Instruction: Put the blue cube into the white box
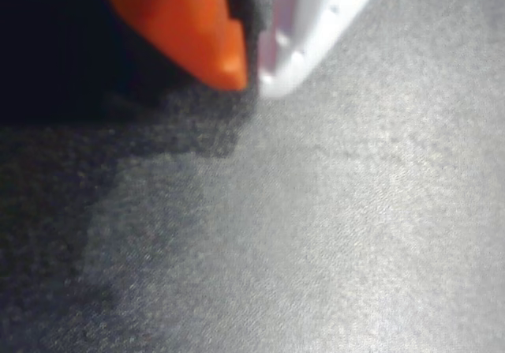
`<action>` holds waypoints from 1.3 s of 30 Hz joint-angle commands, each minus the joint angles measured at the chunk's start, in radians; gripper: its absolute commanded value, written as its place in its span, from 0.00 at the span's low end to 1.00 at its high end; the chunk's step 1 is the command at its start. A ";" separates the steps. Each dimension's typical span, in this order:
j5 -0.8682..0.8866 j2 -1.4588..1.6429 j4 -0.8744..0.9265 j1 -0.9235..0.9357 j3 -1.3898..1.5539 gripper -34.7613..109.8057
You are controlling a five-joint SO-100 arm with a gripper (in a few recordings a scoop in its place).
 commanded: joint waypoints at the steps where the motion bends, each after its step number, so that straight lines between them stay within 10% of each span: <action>1: 0.006 0.005 0.003 -0.003 -0.003 0.24; 39: -0.020 -0.006 0.037 0.005 -0.083 0.24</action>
